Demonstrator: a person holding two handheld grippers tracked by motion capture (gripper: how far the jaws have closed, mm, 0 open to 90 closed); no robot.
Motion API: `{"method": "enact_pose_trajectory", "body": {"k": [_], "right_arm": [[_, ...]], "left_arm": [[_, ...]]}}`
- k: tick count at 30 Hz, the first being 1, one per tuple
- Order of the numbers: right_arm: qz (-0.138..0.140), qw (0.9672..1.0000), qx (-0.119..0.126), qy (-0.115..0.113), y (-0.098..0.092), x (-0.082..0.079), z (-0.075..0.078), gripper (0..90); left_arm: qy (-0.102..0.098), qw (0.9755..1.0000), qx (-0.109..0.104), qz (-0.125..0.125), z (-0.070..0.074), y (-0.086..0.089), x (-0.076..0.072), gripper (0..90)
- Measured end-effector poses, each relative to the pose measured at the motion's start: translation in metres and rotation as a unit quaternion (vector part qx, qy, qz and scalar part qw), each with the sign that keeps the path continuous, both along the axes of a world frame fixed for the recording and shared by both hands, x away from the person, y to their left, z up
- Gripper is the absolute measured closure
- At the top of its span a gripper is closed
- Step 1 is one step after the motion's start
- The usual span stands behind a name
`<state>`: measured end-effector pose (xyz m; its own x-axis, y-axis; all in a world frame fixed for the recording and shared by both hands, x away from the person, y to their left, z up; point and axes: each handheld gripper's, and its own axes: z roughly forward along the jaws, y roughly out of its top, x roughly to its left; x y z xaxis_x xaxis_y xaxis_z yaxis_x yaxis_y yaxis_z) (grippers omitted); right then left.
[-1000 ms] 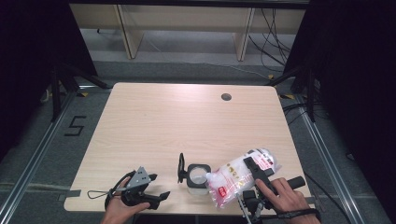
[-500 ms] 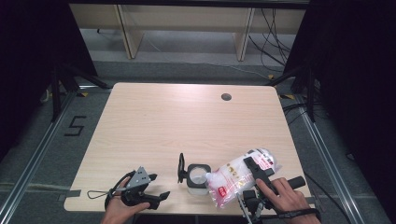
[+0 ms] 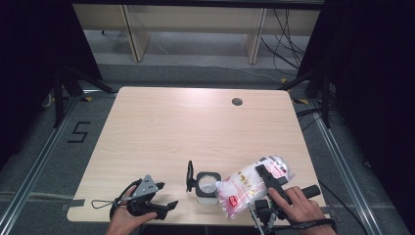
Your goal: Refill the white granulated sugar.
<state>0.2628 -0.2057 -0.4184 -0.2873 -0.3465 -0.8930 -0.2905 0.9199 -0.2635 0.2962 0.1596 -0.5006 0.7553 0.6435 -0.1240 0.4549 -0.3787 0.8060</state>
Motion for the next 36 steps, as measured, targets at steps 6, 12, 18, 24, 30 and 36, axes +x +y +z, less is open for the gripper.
{"method": "enact_pose_trajectory", "body": {"k": [6,12,18,24,30,36], "right_arm": [[-0.009,0.9999,0.012,0.003,0.0003,-0.002,-0.0017,44.1],[-0.009,0.9999,0.008,0.001,0.0,-0.0021,-0.0011,44.1],[-0.01,0.9999,0.012,0.001,0.0004,-0.002,-0.0015,44.1],[-0.008,0.9999,0.011,0.002,-0.0017,0.0,-0.0001,44.1],[-0.007,0.9999,-0.009,0.003,-0.0029,0.0019,0.0025,44.1],[0.021,0.9998,0.003,-0.003,-0.0024,0.0039,-0.0011,44.1]], "left_arm": [[0.0,1.0,-0.001,0.001,0.0003,0.0,0.0,19.9],[0.001,1.0,0.001,0.001,0.0005,0.0,-0.0003,19.9],[-0.001,1.0,0.002,0.0,0.0005,0.0002,-0.0004,20.0],[0.0,1.0,0.001,0.0,0.0003,0.0002,-0.0005,19.9],[0.0,1.0,-0.001,0.001,0.0,0.0,0.0,19.9],[-0.003,1.0,0.002,-0.001,0.0005,0.0004,0.0003,19.9]]}}
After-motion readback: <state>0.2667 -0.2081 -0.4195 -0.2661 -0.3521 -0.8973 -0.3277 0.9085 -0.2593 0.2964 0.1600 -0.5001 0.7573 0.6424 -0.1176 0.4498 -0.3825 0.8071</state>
